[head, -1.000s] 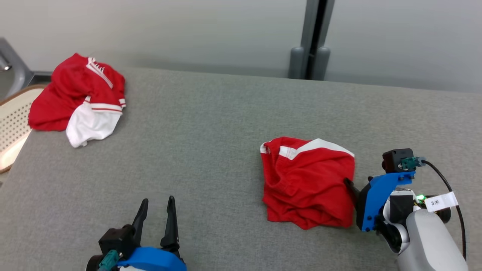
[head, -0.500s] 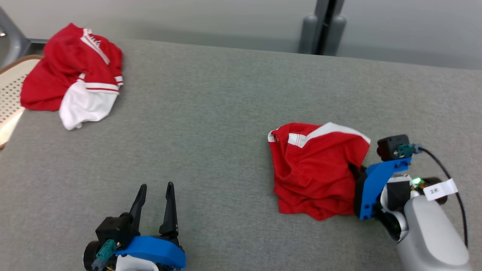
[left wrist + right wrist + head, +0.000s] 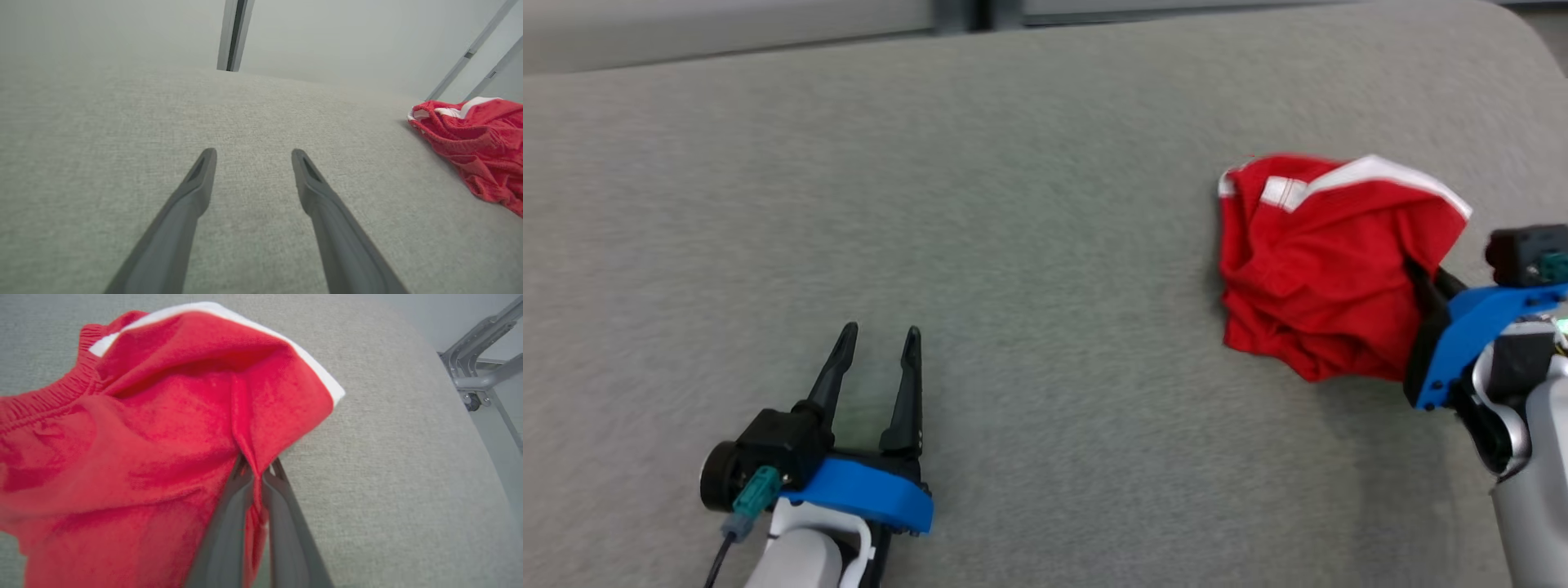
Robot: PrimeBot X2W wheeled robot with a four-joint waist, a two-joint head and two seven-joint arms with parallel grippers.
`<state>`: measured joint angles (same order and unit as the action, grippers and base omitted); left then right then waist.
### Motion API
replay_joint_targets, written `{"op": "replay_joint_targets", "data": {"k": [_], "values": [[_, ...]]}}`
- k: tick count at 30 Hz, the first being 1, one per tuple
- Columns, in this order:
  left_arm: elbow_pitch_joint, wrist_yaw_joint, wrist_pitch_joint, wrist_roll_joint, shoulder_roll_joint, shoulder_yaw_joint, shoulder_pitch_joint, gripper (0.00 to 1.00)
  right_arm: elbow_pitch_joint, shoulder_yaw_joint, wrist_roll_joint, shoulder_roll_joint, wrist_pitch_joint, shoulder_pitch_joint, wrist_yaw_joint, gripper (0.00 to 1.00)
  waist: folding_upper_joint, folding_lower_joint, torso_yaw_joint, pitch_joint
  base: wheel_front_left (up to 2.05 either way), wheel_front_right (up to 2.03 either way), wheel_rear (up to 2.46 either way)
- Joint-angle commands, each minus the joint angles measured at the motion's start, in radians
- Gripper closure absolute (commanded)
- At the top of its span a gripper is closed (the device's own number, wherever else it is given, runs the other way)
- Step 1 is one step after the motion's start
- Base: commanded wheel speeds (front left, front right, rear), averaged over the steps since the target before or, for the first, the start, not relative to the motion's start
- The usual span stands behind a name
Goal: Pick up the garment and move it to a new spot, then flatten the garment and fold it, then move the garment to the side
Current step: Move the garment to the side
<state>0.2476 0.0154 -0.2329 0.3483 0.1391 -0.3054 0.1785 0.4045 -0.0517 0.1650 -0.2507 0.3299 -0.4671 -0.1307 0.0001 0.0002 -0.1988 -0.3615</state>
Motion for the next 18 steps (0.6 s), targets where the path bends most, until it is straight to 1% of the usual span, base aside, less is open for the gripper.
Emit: {"op": "replay_joint_targets", "data": {"k": [1,5,9,13,18], "values": [[-0.008,-0.002,0.005,-0.008,0.011,0.0,0.015,0.0,-0.005,-0.008,0.005,0.002,-0.008,0.001,0.0,1.0,-0.0001,-0.0002,-0.025,0.005,0.0,0.0,0.0],[-0.044,0.007,0.044,-0.028,0.031,-0.02,0.045,0.0,-0.008,-0.049,-0.004,0.012,-0.039,0.009,0.0,1.0,-0.0001,-0.0002,-0.089,-0.039,0.0,0.0,0.0],[-0.076,0.009,0.075,-0.042,0.046,-0.033,0.07,0.0,0.015,-0.068,0.002,0.03,-0.062,-0.029,0.0,1.0,-0.0001,-0.0002,-0.111,-0.076,0.0,0.0,0.0],[-0.106,0.007,0.1,-0.049,0.058,-0.044,0.087,0.0,0.065,-0.091,-0.003,0.01,-0.07,-0.093,0.0,1.0,-0.0001,-0.0002,-0.09,-0.113,0.0,0.0,0.0],[-0.133,0.002,0.121,-0.056,0.07,-0.048,0.091,0.0,0.143,-0.126,-0.03,-0.063,-0.072,-0.191,0.0,1.0,-0.0001,-0.0002,-0.025,-0.152,0.0,0.0,0.0]]}}
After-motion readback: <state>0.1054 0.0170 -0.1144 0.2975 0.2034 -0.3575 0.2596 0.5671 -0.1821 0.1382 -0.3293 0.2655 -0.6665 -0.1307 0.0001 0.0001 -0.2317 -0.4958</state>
